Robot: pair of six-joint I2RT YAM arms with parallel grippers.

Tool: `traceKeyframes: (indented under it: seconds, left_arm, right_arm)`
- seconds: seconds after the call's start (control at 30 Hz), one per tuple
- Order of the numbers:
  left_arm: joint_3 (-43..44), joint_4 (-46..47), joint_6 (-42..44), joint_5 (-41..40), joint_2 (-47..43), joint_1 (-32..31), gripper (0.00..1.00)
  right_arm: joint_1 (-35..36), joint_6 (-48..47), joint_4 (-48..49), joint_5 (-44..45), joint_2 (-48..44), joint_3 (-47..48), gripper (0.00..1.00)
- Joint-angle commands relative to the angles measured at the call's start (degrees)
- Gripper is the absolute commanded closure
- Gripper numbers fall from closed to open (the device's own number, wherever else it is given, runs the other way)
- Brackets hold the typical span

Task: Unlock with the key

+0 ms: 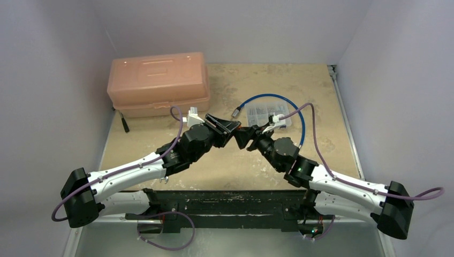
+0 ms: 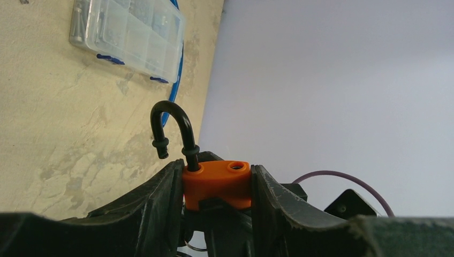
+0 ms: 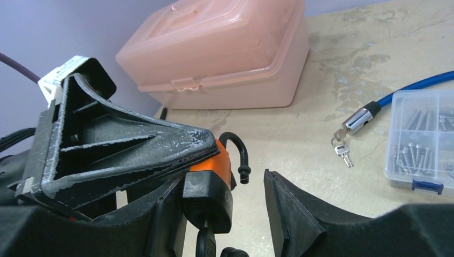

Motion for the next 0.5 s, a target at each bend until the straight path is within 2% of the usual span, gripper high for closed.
traceKeyframes:
  seconds: [0.0,0.1,0.23,0.3,0.4,0.43,0.47]
  left_arm:
    - [1.22,5.74,-0.76,0.57,-1.41,-0.18,1.0]
    - [1.3,5.37,-0.66,0.57,-1.6,-0.18,1.0]
    - [0.97,4.5,-0.46,0.25,-2.05,-0.19,1.0]
    - [0.63,4.42,-0.47,0.14,-2.38,-0.23,1.0]
    - [0.3,4.9,0.56,0.72,-2.56,-0.18,1.0]
    - [0.37,4.95,1.17,1.08,-2.53,-0.13,0.99]
    - [0.38,4.69,1.81,1.32,-2.63,-0.1,0.93]
  right_arm:
    - [0.29,-0.13,5.16,0.6,1.88,1.31,0.43]
    - [0.4,-0.41,5.25,1.4,2.33,1.71,0.51]
    - [0.4,-0.77,5.01,1.55,1.95,1.72,0.79]
    - [0.4,-0.66,4.43,1.44,1.78,1.8,0.89]
    - [0.4,-0.17,2.79,0.85,1.4,2.22,1.0]
    - [0.4,-0.05,2.23,0.67,1.1,2.36,1.0]
    - [0.4,0.09,1.62,0.42,0.69,2.49,1.0]
